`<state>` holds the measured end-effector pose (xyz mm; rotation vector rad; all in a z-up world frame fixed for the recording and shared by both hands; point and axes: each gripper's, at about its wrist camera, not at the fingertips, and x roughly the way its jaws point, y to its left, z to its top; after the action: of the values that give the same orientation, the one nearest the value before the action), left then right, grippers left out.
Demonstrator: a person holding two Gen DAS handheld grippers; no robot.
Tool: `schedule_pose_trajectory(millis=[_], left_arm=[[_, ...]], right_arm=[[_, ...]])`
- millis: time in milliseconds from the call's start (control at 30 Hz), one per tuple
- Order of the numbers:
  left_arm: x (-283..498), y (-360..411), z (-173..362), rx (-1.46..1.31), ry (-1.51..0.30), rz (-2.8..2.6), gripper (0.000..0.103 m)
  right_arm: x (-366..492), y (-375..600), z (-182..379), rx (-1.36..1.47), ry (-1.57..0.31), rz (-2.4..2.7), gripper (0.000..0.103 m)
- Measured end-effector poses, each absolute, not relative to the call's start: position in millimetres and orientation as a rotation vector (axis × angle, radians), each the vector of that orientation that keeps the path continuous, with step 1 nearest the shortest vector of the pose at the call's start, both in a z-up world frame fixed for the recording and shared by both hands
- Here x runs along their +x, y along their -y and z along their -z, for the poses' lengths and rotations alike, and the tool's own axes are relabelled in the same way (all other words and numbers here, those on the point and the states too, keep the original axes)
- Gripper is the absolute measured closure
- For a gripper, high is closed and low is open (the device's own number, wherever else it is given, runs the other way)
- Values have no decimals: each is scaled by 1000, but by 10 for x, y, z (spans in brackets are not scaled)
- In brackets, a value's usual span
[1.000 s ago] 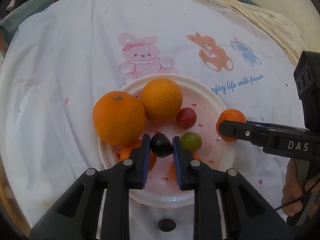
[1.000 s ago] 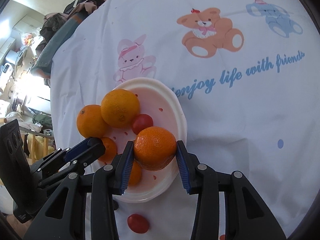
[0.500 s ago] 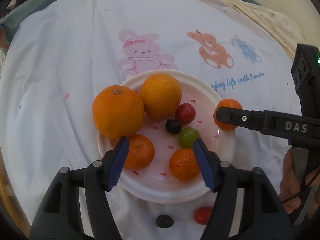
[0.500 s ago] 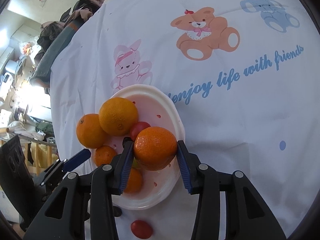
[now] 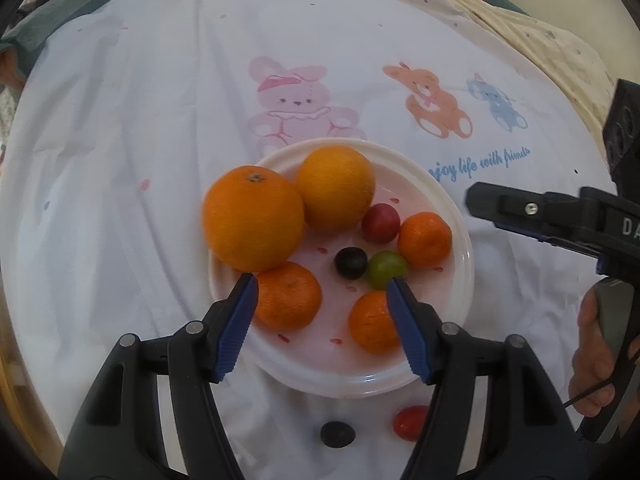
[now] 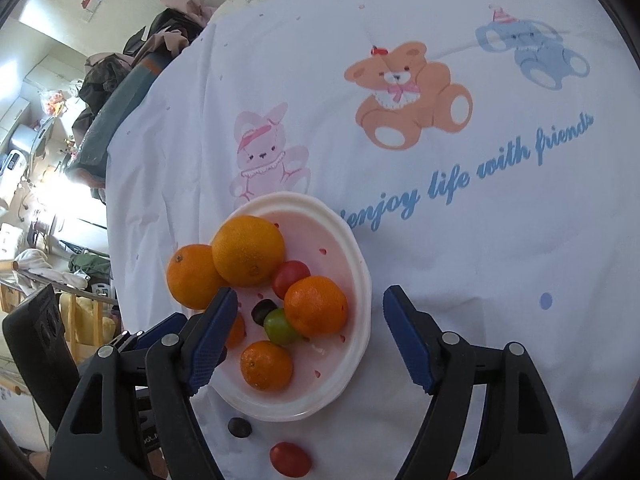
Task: Organize fruits
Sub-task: 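Open both grippers to drop the plum and mandarin onto the plate, then grasp the second dark plum with the left gripper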
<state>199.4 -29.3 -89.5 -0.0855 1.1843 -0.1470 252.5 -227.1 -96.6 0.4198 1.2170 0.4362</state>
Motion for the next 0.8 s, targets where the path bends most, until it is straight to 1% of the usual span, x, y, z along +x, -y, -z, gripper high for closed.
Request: schedule_pose_trajectory(millis=[333, 533, 667, 800], left_arm=[[1680, 127, 577, -107, -1147, 110, 40], [1422, 147, 420, -52, -1125, 128, 40], [1255, 82, 385, -82, -1139, 121, 40], [1098, 42, 300, -83, -1114, 114, 40]], right_arm=[[2224, 2354, 633, 406, -1160, -443, 25], [1851, 2432, 472, 369, -1144, -439, 25], [1573, 2522, 394, 394, -1132, -435, 25], [1343, 2575, 336, 410, -1115, -432, 25]])
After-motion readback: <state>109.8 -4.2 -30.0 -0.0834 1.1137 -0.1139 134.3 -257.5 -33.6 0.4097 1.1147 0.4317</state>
